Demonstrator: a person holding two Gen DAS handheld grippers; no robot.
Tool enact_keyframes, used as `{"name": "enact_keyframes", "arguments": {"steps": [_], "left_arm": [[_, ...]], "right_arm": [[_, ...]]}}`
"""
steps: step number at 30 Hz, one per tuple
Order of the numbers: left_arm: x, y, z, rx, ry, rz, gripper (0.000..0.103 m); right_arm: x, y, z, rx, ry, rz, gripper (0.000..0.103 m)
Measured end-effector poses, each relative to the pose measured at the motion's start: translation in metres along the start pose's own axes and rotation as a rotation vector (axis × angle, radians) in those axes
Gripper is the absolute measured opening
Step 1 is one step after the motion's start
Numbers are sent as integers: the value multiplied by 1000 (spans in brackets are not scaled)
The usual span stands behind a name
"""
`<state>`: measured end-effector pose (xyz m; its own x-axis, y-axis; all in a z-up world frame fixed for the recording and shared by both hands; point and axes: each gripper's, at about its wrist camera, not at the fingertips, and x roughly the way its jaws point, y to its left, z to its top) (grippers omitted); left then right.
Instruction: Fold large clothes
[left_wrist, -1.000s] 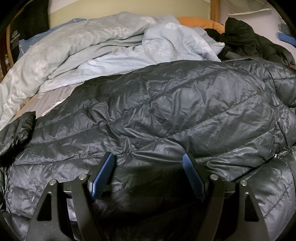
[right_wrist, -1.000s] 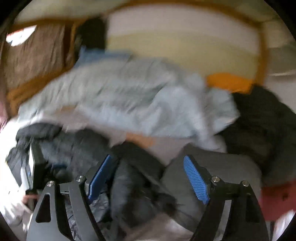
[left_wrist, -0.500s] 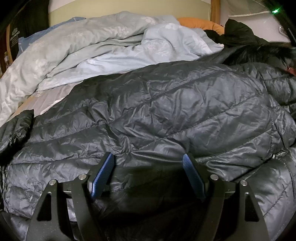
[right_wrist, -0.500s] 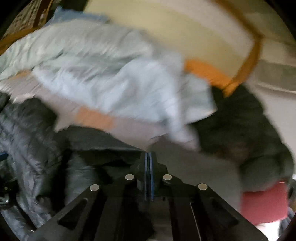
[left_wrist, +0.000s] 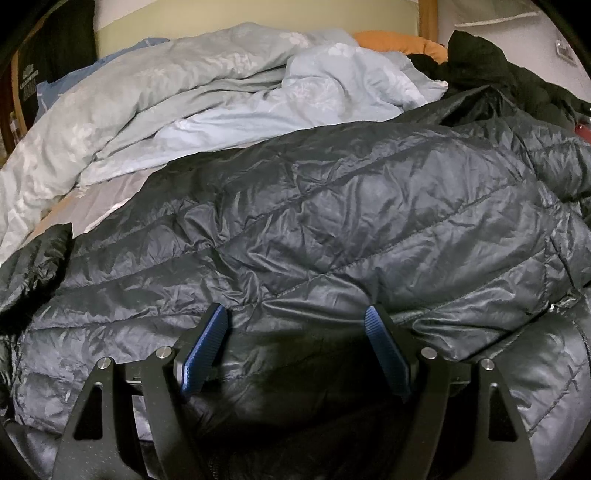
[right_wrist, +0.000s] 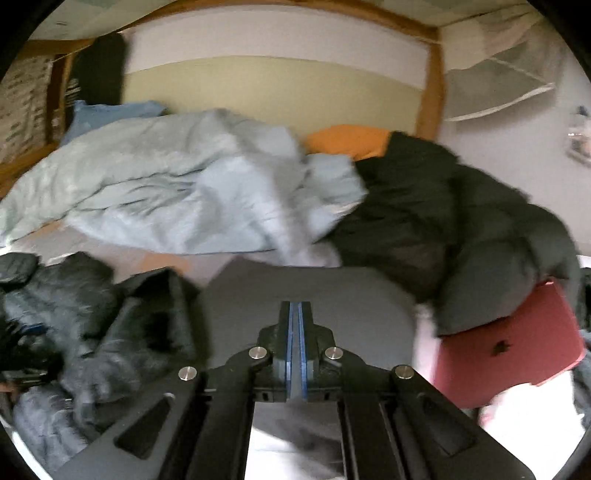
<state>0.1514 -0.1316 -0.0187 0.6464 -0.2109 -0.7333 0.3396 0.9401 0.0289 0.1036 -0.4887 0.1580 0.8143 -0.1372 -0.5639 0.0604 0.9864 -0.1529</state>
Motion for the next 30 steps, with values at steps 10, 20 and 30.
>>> {"name": "enact_keyframes", "arguments": {"steps": [10,20,30], "left_arm": [[0,1,0,-3,-5,-4,77],[0,2,-1,-18,-4,-25,77],[0,4,-1,-21,-8,-35,78]], "right_arm": [[57,77,0,-38,96,203,88],[91,111,-19,-156,94,-79,1],[-28,18,-45,223,-255,-443,1]]}}
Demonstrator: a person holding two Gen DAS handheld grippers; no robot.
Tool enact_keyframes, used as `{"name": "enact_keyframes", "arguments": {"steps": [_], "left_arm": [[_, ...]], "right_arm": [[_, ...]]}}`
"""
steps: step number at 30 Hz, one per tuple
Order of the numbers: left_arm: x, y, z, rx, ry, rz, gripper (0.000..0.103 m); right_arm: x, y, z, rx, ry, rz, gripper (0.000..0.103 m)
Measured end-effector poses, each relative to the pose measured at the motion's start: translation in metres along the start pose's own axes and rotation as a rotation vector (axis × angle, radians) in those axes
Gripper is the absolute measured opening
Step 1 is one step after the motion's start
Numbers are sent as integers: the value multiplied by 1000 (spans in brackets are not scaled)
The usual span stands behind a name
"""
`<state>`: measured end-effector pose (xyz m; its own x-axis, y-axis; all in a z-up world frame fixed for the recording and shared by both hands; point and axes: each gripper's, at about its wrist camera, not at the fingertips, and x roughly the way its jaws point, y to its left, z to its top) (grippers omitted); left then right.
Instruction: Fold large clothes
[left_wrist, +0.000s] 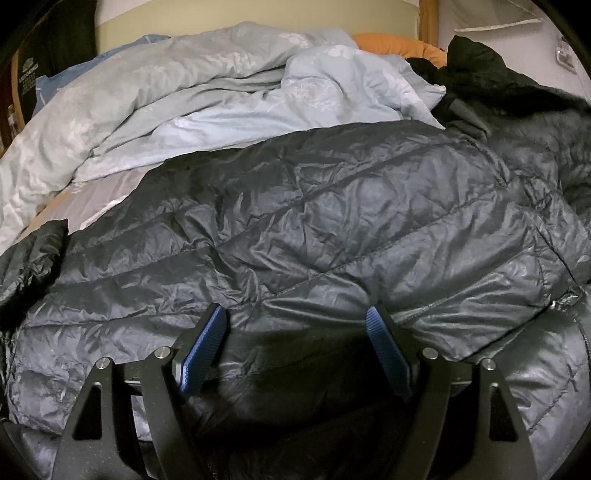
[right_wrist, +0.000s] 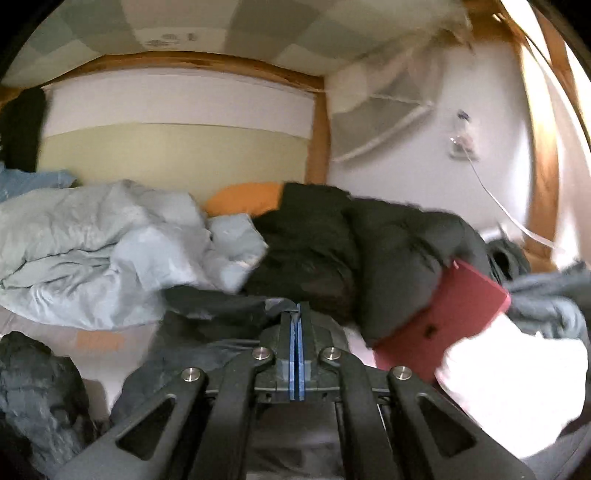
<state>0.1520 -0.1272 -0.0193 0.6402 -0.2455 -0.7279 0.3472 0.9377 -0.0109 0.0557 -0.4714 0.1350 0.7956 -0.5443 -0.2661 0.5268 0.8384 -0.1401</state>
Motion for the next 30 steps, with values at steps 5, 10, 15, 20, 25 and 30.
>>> {"name": "enact_keyframes", "arguments": {"steps": [5,10,15,20,25,30], "left_arm": [[1,-1,1,3,4,6,78],[2,-2,1,2,8,1,78],[-71,8,-6,-69,-266,-45,65],[-151,27,-15,-80,-433,-130,82],[-179,63,-25,-88,-424,-64,82],[-190,95,-51,-116,-422,11,82]], "right_arm": [[-3,-12,-42,-27,88,-21,1],[6,-37,-45,115,195,106,1],[-20,-18,-9,139,120,287,1],[-73,54,23,77,14,525,1],[-122,143,20,-9,-26,737,1],[-147,195,-23,43,-5,849,1]]}}
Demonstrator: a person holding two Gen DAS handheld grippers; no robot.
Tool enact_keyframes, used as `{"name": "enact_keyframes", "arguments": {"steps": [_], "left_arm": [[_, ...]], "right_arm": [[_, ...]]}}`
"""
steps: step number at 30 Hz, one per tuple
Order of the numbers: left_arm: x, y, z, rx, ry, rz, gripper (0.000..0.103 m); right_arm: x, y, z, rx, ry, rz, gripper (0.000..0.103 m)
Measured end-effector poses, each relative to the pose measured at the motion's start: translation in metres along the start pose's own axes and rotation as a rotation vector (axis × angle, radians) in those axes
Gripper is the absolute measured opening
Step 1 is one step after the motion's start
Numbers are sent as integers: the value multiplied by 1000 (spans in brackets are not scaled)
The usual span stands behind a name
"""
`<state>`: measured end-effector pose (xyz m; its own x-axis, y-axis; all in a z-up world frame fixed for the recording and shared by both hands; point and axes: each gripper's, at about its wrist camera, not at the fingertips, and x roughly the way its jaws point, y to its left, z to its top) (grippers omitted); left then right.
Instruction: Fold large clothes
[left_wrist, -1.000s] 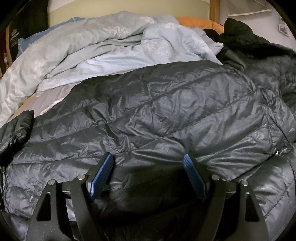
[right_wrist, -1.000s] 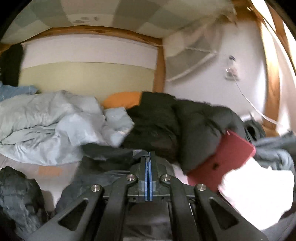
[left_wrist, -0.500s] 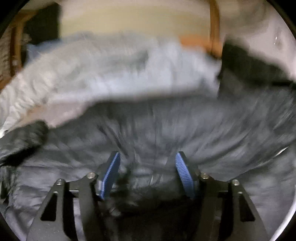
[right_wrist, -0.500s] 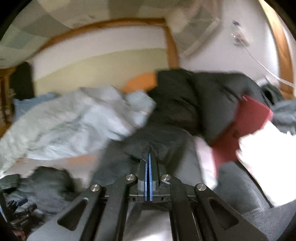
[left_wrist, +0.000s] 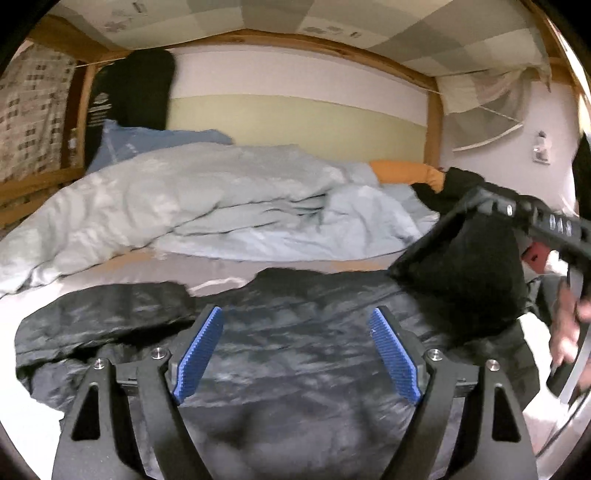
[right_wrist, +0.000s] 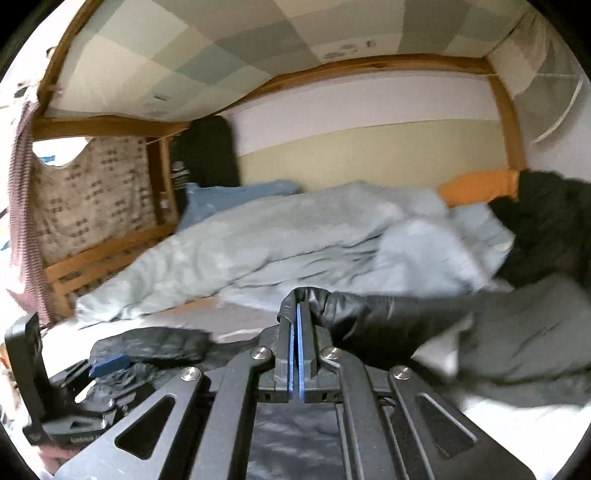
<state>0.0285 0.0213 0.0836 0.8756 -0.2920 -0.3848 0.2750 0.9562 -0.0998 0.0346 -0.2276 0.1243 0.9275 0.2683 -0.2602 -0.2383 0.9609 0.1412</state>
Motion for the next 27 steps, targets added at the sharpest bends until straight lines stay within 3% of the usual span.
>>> {"name": "enact_keyframes", "arguments": {"steps": [3,5,8,10,12,18,21,24,27], "left_arm": [[3,15,-13,-10,43,5,82],[8,21,-22,-3,75,10,82],[15,21,-30,13,99,8,82],[21,17,-32,21,112,-4,82],[28,7,-32,40,130,-18,82],[50,-34,-22,129,164,-76,82],[71,-53,-11,138,205,-133,87],[98,-69,4,73,252,-196,87],[123,-91,18,68,260,-204,87]], "right_arm": [[24,14,-40,-79,95,-57,1],[37,2,-63,-44,176,-95,1],[43,-37,-86,16,281,-205,1],[50,-62,-99,41,375,-231,1],[47,-87,-110,89,409,-261,1],[36,-111,-122,136,430,-285,1],[30,-118,-123,164,430,-294,1],[10,-133,-118,268,352,-247,1],[-19,-145,-103,315,200,-219,1]]}}
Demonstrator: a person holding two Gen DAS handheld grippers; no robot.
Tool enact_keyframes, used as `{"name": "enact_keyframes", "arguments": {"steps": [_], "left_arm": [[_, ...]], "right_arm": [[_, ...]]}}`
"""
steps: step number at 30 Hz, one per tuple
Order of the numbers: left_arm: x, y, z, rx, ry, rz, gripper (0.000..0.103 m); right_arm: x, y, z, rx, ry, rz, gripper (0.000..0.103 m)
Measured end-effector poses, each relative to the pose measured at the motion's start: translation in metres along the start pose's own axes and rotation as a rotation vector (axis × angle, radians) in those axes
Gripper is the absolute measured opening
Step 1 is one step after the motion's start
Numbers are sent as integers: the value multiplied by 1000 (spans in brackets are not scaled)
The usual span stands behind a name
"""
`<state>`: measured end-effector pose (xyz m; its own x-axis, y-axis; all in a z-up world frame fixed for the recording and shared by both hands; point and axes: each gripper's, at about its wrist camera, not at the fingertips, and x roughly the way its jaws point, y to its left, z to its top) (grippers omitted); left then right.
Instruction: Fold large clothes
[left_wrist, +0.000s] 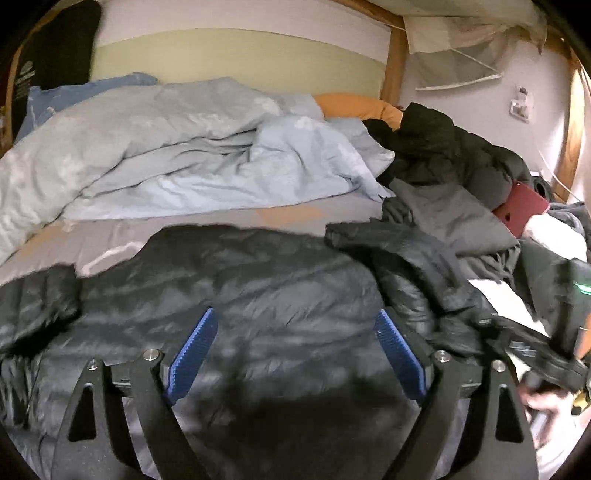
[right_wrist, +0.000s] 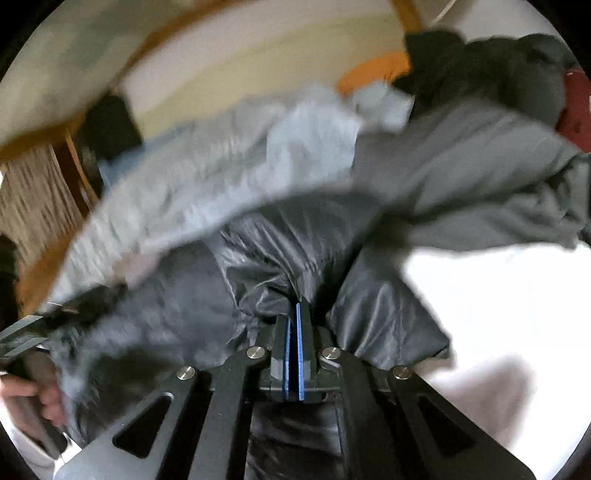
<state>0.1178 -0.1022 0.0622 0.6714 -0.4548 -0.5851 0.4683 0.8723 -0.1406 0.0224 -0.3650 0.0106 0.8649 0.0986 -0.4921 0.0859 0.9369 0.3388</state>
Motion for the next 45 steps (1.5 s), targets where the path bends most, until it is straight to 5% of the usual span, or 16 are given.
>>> {"name": "enact_keyframes", "arguments": {"steps": [6,11,17,19,20,25,27,29,30,33,40,45], "left_arm": [[50,-42,18,189,63,84,87],[86,-75,26,326,96,116,87],[99,-106,42,418,34,34,84],[93,-111,45,414,-2,-11,51],[90,-113,47,411,-9,-27,17],[50,-107,57,402,-114,22,13],[31,-98,64,395,-139,52,13],[11,-83,71,389,-155,103,13],[6,-74,76,384,-157,131,13],[-23,-42,87,342,-169,219,13],[-84,30,89,252,-217,397,13],[-78,79,61,269,-154,599,13]], "right_arm": [[-45,-19,27,-27,-199,-48,1],[-55,-38,34,-35,-238,-140,1],[-57,-60,40,-18,-247,-188,1],[-57,-65,40,-8,-234,-167,1],[-56,-67,41,-6,-231,-160,1],[-50,-63,42,-21,-224,-77,2],[-46,-52,40,-45,-203,-24,23],[-44,-42,35,-55,-202,3,92],[-46,-37,31,-59,-225,36,98],[-48,-17,24,-110,-232,121,98],[-46,18,10,-205,-229,145,98],[-37,27,2,-234,-183,135,98]]}}
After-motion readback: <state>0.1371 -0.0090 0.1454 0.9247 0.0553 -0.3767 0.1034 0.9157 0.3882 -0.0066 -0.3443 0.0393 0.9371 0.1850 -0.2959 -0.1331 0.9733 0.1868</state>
